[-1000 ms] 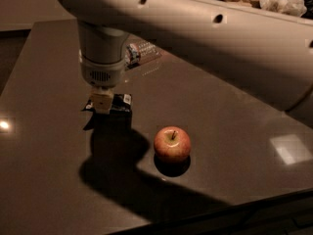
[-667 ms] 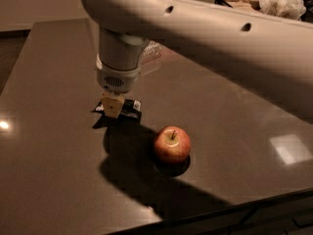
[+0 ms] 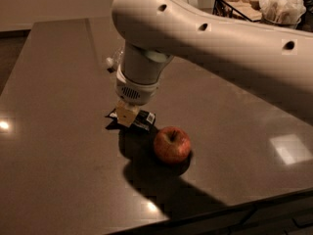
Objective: Move rxbar chocolate near apple
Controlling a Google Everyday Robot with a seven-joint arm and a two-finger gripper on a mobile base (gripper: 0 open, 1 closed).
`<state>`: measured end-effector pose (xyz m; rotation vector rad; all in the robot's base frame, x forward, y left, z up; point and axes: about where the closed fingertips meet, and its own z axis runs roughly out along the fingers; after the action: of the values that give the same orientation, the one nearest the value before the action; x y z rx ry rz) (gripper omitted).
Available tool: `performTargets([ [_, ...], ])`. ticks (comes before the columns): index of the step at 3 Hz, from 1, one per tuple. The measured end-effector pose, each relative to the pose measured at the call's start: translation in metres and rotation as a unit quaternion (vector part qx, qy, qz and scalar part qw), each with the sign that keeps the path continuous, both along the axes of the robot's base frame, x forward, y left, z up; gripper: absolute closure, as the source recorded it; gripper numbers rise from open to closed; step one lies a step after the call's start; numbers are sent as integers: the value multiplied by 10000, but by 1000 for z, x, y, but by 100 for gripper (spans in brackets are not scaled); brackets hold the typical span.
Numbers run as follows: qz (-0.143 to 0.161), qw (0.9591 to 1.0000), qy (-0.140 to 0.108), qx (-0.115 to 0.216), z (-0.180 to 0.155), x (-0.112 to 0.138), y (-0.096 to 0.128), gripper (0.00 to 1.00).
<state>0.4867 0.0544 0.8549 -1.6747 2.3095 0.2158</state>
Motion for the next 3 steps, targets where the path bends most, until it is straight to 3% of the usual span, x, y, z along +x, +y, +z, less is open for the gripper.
performTargets([
  [1, -292, 9996, -6, -44, 2, -2, -13, 82],
  [3, -562, 9983, 65, -157, 2, 2, -29, 36],
])
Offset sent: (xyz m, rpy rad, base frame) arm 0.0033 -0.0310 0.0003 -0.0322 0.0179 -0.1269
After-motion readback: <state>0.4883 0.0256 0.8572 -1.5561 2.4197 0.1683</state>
